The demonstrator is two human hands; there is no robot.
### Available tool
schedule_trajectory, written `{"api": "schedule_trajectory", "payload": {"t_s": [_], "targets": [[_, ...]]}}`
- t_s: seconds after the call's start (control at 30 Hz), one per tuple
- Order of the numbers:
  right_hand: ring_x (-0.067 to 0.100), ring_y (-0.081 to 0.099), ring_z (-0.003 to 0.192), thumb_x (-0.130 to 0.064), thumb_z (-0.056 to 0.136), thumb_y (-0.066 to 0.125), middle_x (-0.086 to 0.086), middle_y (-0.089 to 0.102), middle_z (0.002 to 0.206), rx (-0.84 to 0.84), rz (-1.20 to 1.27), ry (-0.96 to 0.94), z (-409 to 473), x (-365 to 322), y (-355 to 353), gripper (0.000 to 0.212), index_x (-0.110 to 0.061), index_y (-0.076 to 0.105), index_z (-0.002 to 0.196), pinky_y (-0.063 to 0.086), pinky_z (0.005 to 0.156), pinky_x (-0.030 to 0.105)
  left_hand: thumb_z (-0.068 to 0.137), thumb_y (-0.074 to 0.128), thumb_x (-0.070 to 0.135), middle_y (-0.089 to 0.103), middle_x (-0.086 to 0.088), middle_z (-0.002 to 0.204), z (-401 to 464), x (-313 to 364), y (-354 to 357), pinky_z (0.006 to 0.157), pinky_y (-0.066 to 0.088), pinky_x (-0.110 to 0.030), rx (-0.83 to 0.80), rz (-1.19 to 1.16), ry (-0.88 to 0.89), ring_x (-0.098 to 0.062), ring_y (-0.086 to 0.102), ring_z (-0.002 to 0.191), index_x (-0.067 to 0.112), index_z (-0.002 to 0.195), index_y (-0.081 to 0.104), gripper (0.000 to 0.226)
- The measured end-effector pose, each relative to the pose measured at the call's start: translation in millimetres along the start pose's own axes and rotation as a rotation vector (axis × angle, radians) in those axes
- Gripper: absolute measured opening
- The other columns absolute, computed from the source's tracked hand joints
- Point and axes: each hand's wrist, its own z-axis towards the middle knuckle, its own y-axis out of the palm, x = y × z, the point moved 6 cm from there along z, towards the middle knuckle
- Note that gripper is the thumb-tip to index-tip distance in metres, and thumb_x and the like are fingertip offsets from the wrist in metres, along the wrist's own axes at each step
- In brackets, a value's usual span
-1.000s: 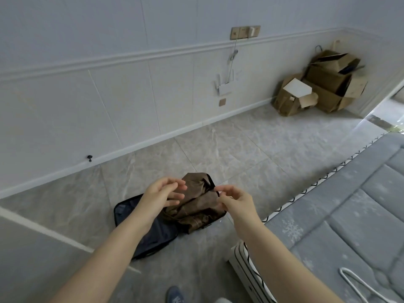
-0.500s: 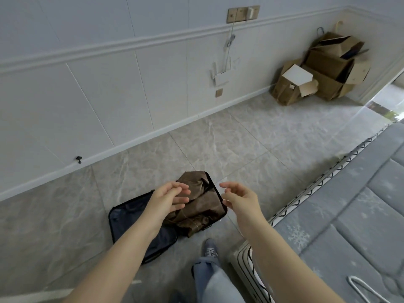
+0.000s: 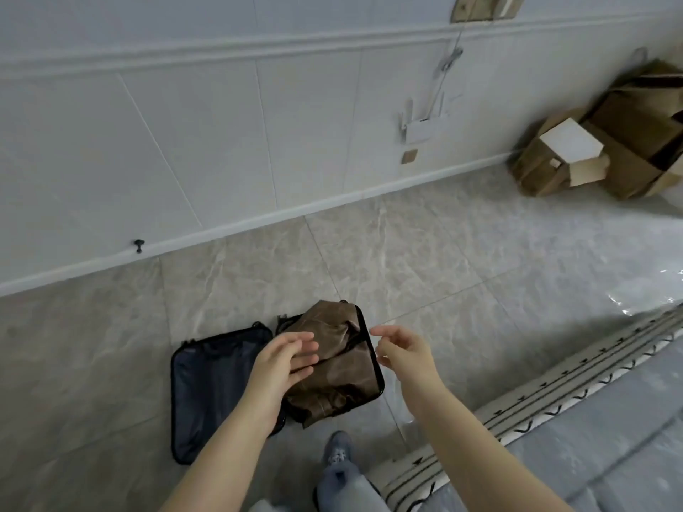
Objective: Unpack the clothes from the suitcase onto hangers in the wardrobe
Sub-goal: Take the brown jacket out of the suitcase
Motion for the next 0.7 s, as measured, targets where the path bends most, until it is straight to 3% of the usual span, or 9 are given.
{"api": "schedule_trajectory", "payload": {"t_s": [0.13, 0.23, 0.3, 0.37, 0.47, 0.53, 0.7], "targets": [[0.020, 0.053, 0.071, 0.009, 0.081, 0.054, -0.004, 0.052, 0.061, -0.063, -0.080, 0.043, 36, 12, 26, 0.036, -0.019, 0.077, 0.082, 0.054, 0.079, 0.039, 0.101, 0.046, 0.011, 0.077, -0.006, 0.094, 26, -22, -13, 0.069, 0.057, -0.029, 0.086, -0.120, -0.093, -0.021, 0.074, 0.087, 0.012, 0.100, 0.073, 0.027], [0.012, 0.057, 0.062, 0.007, 0.082, 0.052, -0.005, 0.059, 0.060, -0.102, -0.101, 0.132, 65, 40, 51, 0.039, -0.022, 0.078, 0.077, 0.054, 0.065, 0.025, 0.102, 0.044, 0.010, 0.075, -0.009, 0.093, 55, -48, -34, 0.071, 0.056, -0.031, 0.144, -0.152, -0.180, -0.023, 0.073, 0.085, 0.011, 0.098, 0.072, 0.028], [0.014, 0.054, 0.062, 0.007, 0.081, 0.049, -0.004, 0.059, 0.059, -0.103, -0.124, 0.191, 85, 61, 69, 0.041, -0.022, 0.077, 0.075, 0.051, 0.063, 0.025, 0.102, 0.044, 0.009, 0.073, -0.012, 0.095, 78, -67, -52, 0.072, 0.054, -0.033, 0.180, -0.150, -0.231, -0.025, 0.070, 0.084, 0.010, 0.095, 0.070, 0.027], [0.018, 0.054, 0.067, 0.009, 0.080, 0.048, 0.001, 0.062, 0.066, -0.099, -0.142, 0.250, 103, 83, 87, 0.042, -0.020, 0.077, 0.075, 0.052, 0.067, 0.028, 0.102, 0.043, 0.008, 0.072, -0.013, 0.095, 101, -85, -70, 0.071, 0.054, -0.033, 0.215, -0.123, -0.269, -0.025, 0.069, 0.082, 0.010, 0.094, 0.069, 0.027], [0.018, 0.061, 0.074, 0.012, 0.082, 0.046, 0.007, 0.070, 0.084, -0.090, -0.171, 0.322, 127, 114, 110, 0.041, -0.015, 0.077, 0.080, 0.055, 0.062, 0.021, 0.102, 0.042, 0.007, 0.071, -0.012, 0.096, 133, -108, -94, 0.072, 0.054, -0.032, 0.257, -0.040, -0.272, -0.023, 0.068, 0.080, 0.012, 0.095, 0.069, 0.028], [0.017, 0.061, 0.077, 0.012, 0.082, 0.044, 0.010, 0.072, 0.090, -0.104, -0.257, 0.349, 143, 138, 128, 0.042, -0.015, 0.076, 0.084, 0.054, 0.067, 0.025, 0.101, 0.041, 0.005, 0.070, -0.011, 0.095, 155, -125, -109, 0.070, 0.053, -0.030, 0.277, -0.022, -0.285, -0.021, 0.066, 0.077, 0.012, 0.094, 0.067, 0.028], [0.021, 0.058, 0.074, 0.009, 0.086, 0.047, 0.008, 0.070, 0.082, -0.185, -0.527, 0.354, 191, 203, 181, 0.042, -0.022, 0.074, 0.080, 0.051, 0.068, 0.034, 0.101, 0.040, 0.003, 0.068, -0.008, 0.089, 216, -174, -142, 0.059, 0.051, -0.022, 0.309, -0.031, -0.360, -0.018, 0.064, 0.071, 0.011, 0.094, 0.065, 0.027]]}}
